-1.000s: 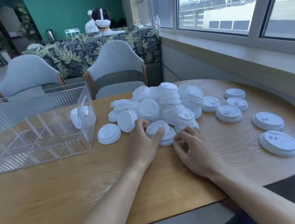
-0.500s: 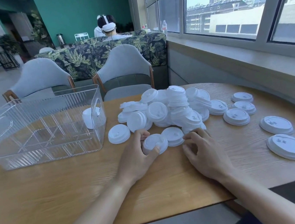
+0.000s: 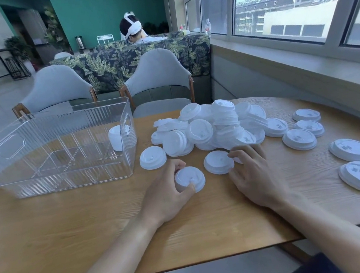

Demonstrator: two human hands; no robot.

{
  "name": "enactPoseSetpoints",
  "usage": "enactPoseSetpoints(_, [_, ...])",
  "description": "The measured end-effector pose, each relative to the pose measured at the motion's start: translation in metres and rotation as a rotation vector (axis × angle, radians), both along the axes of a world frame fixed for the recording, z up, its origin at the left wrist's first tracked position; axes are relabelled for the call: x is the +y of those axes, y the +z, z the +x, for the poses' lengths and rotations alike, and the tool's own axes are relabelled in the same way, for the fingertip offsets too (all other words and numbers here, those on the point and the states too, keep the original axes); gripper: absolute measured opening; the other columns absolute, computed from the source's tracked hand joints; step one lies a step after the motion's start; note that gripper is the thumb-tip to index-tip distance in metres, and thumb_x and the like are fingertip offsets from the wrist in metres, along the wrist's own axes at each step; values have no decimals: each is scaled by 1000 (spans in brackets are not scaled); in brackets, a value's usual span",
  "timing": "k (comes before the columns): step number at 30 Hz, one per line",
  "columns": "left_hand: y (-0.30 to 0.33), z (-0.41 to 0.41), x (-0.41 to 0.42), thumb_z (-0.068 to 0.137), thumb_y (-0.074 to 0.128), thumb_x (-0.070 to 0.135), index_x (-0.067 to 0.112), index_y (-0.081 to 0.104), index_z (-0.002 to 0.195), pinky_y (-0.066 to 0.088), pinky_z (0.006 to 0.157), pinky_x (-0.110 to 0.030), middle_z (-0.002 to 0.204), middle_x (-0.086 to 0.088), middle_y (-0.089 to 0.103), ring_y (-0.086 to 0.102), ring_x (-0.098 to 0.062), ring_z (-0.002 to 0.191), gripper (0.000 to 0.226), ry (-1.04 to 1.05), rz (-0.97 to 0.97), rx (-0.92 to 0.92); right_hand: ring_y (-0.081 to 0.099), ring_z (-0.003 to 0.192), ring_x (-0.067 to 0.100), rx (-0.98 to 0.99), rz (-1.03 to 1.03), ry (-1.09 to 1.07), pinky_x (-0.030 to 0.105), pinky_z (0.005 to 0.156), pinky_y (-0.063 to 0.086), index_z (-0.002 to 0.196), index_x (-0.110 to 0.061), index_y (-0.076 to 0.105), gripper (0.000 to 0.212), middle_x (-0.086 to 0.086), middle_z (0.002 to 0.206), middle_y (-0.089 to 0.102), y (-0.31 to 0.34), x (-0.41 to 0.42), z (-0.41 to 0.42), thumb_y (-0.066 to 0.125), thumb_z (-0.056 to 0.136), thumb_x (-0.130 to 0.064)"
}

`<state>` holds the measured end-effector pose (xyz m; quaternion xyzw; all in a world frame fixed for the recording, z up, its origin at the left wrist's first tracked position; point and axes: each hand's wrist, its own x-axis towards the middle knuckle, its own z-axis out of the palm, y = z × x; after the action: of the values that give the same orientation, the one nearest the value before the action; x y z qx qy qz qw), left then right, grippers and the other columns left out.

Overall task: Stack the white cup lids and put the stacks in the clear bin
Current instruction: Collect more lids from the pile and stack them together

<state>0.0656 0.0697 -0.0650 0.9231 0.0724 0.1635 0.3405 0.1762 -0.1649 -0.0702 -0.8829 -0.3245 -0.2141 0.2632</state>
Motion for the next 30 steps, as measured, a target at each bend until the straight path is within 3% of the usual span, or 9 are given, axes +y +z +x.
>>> enactPoseSetpoints(3, [1,-1,-2,85,70,50,38,46,130,48,102,-37,130,27,53,51,2,124,53,0,3,15,44,122,19,-18,-38,17,41,97,48,119,-17,65,35,-9,125,62,2,8,6,64,89,-33])
enactPoseSetpoints(7, [5,-2,-6,82,68,52,38,39,141,42,109,-36,144,25,46,43,-5,135,67,-11,43,56,41,127,18,-11,-117,-5,35,104,35,123,-23,61,48,-13,130,61,4,17,12,47,87,-50])
enactPoseSetpoints(14, [7,-1,-8,86,70,45,32,40,146,36,111,-30,147,20,46,38,-4,136,68,0,103,44,36,122,16,26,-165,-12,20,96,14,129,-23,58,53,-11,130,62,6,24,16,45,86,-52])
enactPoseSetpoints(21, [6,-1,-8,84,68,46,33,39,144,36,112,-33,147,19,47,41,-7,137,68,0,107,45,40,120,20,85,-115,-65,35,104,32,128,-25,58,68,-9,121,62,6,19,8,49,79,-71])
enactPoseSetpoints(26, [7,-2,-9,85,68,42,33,40,144,36,112,-34,148,20,46,40,-6,137,67,7,133,44,39,117,16,86,-102,-92,34,103,33,127,-28,56,83,-12,114,57,6,15,-7,50,69,-86])
enactPoseSetpoints(30, [7,-2,-9,84,68,45,34,39,144,37,112,-37,148,19,46,41,-8,138,68,1,134,53,36,122,15,139,-107,-55,30,104,27,132,-30,51,86,-12,123,54,7,12,-14,44,70,-89])
